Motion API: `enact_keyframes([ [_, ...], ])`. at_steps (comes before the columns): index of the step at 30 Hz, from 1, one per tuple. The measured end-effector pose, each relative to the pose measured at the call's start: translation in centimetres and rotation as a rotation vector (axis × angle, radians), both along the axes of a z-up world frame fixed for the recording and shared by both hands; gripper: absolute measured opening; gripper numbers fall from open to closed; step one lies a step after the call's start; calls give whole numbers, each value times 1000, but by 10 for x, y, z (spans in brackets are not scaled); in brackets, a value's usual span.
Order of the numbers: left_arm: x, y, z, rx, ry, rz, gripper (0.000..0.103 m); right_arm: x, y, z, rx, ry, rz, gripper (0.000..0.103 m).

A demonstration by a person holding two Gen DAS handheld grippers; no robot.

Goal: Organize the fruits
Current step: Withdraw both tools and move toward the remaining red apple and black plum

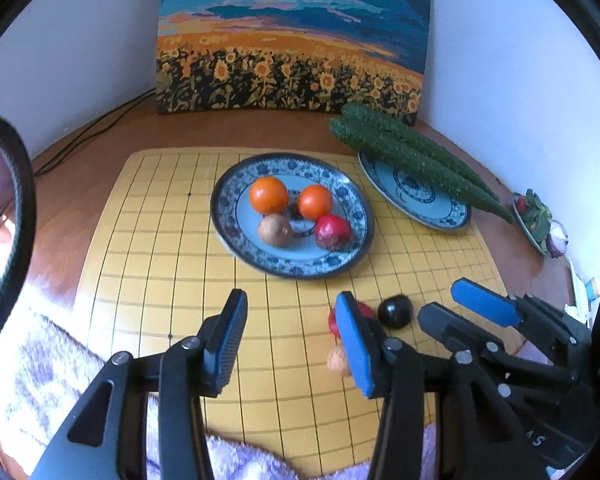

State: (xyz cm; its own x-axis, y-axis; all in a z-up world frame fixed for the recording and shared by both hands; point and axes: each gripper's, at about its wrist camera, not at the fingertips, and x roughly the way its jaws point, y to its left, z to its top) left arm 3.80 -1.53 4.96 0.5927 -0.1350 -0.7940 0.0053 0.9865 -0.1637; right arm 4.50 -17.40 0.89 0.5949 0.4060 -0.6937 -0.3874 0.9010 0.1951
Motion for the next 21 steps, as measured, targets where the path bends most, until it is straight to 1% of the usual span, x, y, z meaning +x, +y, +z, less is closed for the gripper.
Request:
enact_keyframes([
  [4, -6, 3, -6, 0, 18, 7, 49, -7, -4, -3, 7, 2, -13, 47],
  [13, -20, -1, -24, -41, 63, -18, 49, -16, -15, -18, -9, 35, -44, 47],
  [21, -25, -7, -24, -64, 65, -40, 49, -20, -19, -24, -9, 38, -50, 47],
])
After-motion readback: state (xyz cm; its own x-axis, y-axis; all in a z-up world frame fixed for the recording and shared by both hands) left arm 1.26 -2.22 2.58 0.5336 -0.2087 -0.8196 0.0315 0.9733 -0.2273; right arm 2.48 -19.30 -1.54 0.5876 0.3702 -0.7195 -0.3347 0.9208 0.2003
